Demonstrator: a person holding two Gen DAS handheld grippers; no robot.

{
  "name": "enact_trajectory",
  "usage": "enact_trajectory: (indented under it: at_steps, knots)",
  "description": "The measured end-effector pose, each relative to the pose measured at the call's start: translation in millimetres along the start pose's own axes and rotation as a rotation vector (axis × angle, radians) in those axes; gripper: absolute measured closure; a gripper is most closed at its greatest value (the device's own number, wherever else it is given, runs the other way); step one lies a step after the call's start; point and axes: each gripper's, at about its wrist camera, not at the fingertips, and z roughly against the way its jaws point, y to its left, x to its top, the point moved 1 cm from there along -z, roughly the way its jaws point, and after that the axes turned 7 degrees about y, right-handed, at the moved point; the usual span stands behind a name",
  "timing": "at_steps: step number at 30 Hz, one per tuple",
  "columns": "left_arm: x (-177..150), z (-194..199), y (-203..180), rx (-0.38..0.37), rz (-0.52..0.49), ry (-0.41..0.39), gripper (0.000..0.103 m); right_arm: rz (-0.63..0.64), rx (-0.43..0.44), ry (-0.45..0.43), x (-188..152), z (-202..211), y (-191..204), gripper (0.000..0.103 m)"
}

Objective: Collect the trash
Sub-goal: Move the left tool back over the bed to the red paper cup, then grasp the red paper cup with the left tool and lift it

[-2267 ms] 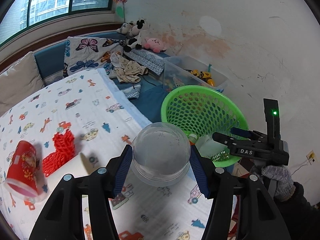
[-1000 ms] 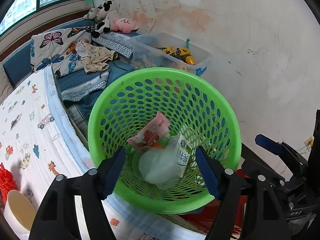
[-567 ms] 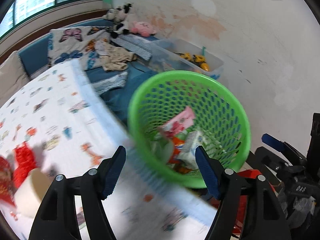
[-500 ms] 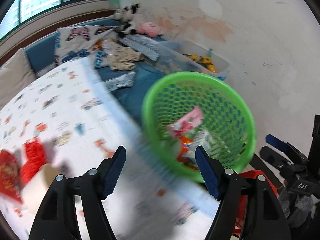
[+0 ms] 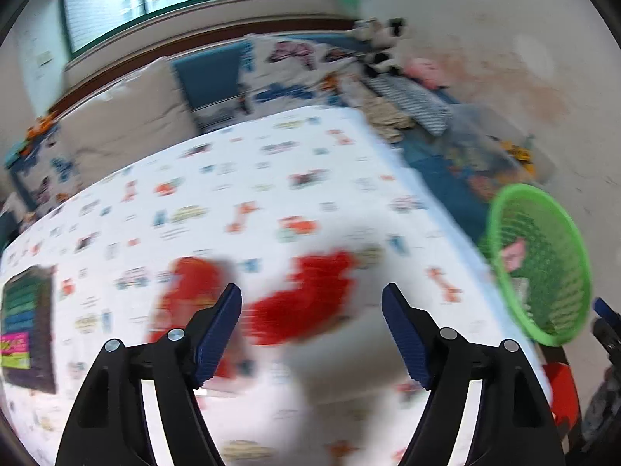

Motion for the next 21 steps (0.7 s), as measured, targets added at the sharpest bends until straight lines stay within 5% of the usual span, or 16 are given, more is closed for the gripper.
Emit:
enact_trajectory:
  at_steps: [6, 21]
  knots:
    - [5, -20, 56, 0.048, 0.078, 0.074, 0.030, 0.035, 0.023, 0.026, 0, -14, 22, 0.008]
    - [3, -74, 83, 0.080, 0.097, 0.218, 0.025, 0.082, 0.052, 0.080, 1, -39, 50, 0.008]
